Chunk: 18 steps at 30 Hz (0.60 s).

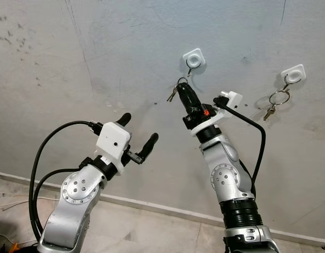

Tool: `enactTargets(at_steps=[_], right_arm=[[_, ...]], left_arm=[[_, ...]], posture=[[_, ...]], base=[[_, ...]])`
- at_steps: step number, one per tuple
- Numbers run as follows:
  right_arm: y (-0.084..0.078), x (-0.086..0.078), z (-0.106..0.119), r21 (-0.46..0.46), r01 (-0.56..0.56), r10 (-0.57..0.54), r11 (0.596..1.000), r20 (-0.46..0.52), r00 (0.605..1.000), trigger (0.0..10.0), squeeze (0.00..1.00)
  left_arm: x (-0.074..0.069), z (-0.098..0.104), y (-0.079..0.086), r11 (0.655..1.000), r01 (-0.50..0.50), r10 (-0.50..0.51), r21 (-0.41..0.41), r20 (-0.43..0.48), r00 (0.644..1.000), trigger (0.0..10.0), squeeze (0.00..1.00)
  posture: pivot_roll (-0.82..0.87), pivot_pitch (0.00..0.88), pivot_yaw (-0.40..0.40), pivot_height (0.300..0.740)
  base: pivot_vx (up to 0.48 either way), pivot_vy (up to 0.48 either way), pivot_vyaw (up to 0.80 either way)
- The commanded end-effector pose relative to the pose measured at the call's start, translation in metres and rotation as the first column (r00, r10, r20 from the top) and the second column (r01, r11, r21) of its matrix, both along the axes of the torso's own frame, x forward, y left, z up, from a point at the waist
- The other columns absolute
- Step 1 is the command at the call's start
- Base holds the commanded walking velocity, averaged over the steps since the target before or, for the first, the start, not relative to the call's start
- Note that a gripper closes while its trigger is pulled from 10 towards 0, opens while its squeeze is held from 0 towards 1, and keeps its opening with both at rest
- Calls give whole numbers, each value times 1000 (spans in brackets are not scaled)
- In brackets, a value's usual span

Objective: Hang keys on a hook

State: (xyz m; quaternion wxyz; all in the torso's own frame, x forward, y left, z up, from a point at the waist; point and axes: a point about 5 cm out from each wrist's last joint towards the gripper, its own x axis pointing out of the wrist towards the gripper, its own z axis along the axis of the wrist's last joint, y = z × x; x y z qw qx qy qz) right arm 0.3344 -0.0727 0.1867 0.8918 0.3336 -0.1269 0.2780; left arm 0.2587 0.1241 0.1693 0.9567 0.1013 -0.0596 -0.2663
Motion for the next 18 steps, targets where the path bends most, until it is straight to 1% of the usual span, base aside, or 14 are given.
enactTargets(at_steps=[1,18], right_arm=[[9,4,12,24,-3,3,1000,26,1000,10000,0],[13,10,21,36,-3,1,999,50,999,10000,0]], left_arm=[[-1,3,-1,1000,10,-10,0,10,1000,10000,0],[-1,3,-1,1000,12,-12,1,9,1000,10000,0]], posture=[[337,0,-15,740],[339,0,-16,740]], base=[[0,0,0],[0,0,0]])
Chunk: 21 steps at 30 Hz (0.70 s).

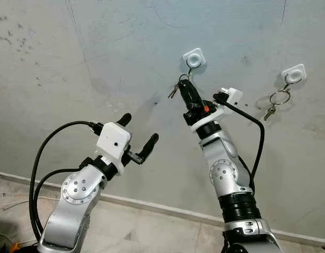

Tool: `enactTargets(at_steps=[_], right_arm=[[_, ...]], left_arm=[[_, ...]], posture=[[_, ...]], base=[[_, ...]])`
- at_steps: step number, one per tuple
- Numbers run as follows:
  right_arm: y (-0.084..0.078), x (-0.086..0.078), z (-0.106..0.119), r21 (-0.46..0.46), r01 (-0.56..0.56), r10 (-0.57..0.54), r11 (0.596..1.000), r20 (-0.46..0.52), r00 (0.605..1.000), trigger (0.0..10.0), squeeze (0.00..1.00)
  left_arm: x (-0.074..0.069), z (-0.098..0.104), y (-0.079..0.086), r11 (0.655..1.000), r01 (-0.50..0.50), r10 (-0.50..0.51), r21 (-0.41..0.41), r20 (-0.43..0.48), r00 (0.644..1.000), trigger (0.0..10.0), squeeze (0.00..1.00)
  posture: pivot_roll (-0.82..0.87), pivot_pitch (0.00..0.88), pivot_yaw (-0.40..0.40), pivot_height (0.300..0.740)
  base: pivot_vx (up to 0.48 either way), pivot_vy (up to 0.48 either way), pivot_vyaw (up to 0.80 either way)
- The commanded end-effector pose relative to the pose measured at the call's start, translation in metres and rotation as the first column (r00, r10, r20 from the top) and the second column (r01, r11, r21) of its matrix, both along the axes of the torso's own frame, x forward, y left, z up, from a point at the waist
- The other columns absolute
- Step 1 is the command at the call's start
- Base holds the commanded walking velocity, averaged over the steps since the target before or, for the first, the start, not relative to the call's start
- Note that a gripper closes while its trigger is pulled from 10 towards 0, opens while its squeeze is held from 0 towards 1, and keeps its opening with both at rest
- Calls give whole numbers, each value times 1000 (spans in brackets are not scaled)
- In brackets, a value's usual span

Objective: Hang keys on a hook

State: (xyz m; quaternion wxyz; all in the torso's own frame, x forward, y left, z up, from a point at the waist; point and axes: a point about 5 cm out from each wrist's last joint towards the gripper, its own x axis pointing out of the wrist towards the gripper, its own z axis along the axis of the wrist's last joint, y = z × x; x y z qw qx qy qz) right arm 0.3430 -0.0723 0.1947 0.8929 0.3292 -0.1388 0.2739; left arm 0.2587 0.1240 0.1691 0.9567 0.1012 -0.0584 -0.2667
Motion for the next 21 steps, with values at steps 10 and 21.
enactTargets(at_steps=[10,21], right_arm=[[8,7,11,45,12,-13,999,14,1000,10000,0],[2,12,10,72,40,-39,997,-7,999,10000,0]], left_arm=[[-1,3,-2,1000,13,-13,0,9,1000,10000,0],[-2,3,-2,1000,15,-15,2,8,1000,10000,0]], posture=[[338,0,-15,740],[341,0,-14,740]], base=[[0,0,0],[0,0,0]])
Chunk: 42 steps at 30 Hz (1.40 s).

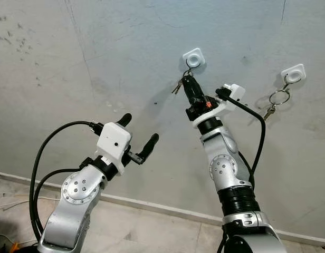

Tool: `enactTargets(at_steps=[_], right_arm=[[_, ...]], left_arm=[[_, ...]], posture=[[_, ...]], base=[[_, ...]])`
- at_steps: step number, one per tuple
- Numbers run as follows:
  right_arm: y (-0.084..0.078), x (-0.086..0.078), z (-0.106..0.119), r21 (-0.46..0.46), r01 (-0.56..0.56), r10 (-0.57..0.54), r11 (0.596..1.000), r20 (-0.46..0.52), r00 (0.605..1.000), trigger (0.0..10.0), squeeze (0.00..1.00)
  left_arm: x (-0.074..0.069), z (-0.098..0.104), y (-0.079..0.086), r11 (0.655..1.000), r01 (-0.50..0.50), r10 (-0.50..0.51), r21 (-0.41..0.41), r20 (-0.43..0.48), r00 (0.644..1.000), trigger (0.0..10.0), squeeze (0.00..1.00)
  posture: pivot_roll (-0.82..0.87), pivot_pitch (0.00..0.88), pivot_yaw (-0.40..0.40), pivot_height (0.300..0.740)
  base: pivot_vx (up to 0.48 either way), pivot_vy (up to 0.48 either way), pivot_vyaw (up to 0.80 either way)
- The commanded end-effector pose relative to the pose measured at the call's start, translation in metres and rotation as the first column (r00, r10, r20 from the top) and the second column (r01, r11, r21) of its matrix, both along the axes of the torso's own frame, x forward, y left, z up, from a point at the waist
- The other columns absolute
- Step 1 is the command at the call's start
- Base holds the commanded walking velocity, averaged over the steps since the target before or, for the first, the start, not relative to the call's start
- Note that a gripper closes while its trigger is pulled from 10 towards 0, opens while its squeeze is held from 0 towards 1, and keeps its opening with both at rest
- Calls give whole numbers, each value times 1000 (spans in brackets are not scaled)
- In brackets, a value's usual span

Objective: Hang keys on a hook

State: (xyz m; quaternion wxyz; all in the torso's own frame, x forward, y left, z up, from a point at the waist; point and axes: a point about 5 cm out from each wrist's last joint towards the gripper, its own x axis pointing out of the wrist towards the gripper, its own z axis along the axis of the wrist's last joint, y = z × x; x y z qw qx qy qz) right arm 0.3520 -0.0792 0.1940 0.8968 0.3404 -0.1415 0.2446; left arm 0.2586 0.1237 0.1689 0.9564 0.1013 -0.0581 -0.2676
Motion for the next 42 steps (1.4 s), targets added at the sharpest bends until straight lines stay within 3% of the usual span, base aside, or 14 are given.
enactTargets(at_steps=[1,11,24,35,36,37,42], right_arm=[[9,3,10,51,-10,10,999,13,1000,10000,0],[4,5,0,77,11,-8,997,-38,999,10000,0],[7,2,-19,59,7,-1,998,-101,995,10000,0],[15,-4,-30,-19,10,-12,1000,-119,993,10000,0],[16,-5,-31,-19,5,-8,1000,-120,993,10000,220],[17,-6,-32,-13,-3,1,1000,-123,992,10000,1000],[20,-7,-33,-55,1,-7,998,-123,992,10000,1000]], left_arm=[[-2,3,-1,1000,13,-13,1,9,1000,10000,0],[-1,6,-3,1000,21,-21,-6,18,1000,10000,0],[7,27,-10,998,44,-41,-39,73,996,10000,0],[14,47,-18,995,78,-70,-62,119,990,10000,0],[15,47,-18,995,79,-71,-62,118,990,10000,0],[15,46,-18,995,79,-71,-62,117,991,10000,0],[14,40,-18,995,78,-72,-55,101,992,10000,0]], posture=[[341,0,-14,740],[341,0,-15,740],[340,0,-13,740],[336,0,-12,740],[335,0,-13,740],[335,0,-13,740],[331,0,-14,740]], base=[[0,0,0],[0,0,0],[0,0,0],[0,0,0],[0,0,0],[0,0,0],[0,0,0]])
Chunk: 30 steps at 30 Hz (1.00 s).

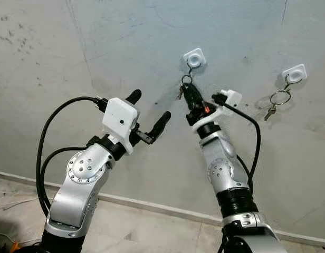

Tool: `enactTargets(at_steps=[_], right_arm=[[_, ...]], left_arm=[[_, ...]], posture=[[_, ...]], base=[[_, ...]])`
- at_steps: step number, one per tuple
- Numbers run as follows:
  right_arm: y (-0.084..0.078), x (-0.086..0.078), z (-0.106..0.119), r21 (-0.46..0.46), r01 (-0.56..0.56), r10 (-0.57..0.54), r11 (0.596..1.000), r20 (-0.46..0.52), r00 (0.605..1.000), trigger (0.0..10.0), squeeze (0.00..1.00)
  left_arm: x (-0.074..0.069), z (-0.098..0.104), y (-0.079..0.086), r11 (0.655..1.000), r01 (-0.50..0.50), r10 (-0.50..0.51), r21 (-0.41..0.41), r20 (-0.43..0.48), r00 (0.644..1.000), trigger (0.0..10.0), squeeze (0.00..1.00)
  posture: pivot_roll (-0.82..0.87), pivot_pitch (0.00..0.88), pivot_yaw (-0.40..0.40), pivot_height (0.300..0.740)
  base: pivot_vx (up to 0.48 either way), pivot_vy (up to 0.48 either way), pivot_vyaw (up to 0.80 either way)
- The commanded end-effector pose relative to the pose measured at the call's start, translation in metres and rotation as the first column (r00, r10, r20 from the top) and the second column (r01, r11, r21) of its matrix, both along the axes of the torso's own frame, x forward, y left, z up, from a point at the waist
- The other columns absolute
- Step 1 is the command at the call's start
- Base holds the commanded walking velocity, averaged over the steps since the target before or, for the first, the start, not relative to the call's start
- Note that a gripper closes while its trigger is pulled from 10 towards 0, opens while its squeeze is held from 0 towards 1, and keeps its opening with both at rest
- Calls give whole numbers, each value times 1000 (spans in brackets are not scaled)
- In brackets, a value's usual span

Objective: Hang keys on a hook

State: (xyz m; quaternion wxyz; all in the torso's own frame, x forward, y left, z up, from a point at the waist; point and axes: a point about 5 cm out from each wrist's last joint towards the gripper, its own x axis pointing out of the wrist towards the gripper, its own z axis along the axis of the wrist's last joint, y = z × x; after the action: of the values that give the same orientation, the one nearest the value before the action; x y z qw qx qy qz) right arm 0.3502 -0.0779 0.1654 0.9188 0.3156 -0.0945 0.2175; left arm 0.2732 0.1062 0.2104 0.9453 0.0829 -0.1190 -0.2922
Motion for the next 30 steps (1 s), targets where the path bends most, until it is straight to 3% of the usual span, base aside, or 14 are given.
enactTargets(at_steps=[1,9,10,11,13,17,19,26,30], right_arm=[[19,-5,-5,9,-25,26,1000,-26,999,10000,1000],[14,-9,-5,-141,43,-40,989,26,999,10000,1000],[10,-12,-6,-222,75,-63,972,60,996,10000,1000],[10,-12,-6,-222,75,-63,972,60,996,10000,1000],[1,-19,-12,-352,132,-102,927,102,990,10000,1000],[-10,-25,-17,-391,174,-149,904,94,984,10000,1000],[-25,-40,-20,-452,236,-202,860,123,972,10000,1000],[-43,-68,-26,-494,295,-263,818,135,955,10000,1000],[-57,-99,-39,-566,298,-287,768,112,951,10000,1000]], left_arm=[[-1,-3,0,1000,8,-8,6,-8,1000,10000,0],[-2,-16,4,1000,-13,13,10,-49,999,10000,0],[-2,-19,6,1000,-21,21,8,-58,998,10000,0],[-2,-19,6,1000,-21,21,8,-58,998,10000,0],[-3,-26,8,999,-40,41,10,-72,997,10000,0],[-4,-34,11,998,-59,60,9,-93,994,10000,0],[-4,-47,16,995,-96,98,22,-121,988,10000,0],[-9,-68,22,990,-135,141,48,-162,977,10000,0],[-13,-84,34,973,-222,230,61,-203,952,10000,0]], posture=[[330,0,-14,740],[324,0,-25,740],[324,0,-25,740],[324,0,-25,740],[313,0,-35,740],[305,0,-40,740],[291,0,-45,740],[249,0,-51,740],[220,0,-57,740]], base=[[0,0,0],[0,0,0],[0,0,0],[0,0,0],[0,0,0],[0,0,0],[0,0,0],[0,0,0],[0,0,0]])
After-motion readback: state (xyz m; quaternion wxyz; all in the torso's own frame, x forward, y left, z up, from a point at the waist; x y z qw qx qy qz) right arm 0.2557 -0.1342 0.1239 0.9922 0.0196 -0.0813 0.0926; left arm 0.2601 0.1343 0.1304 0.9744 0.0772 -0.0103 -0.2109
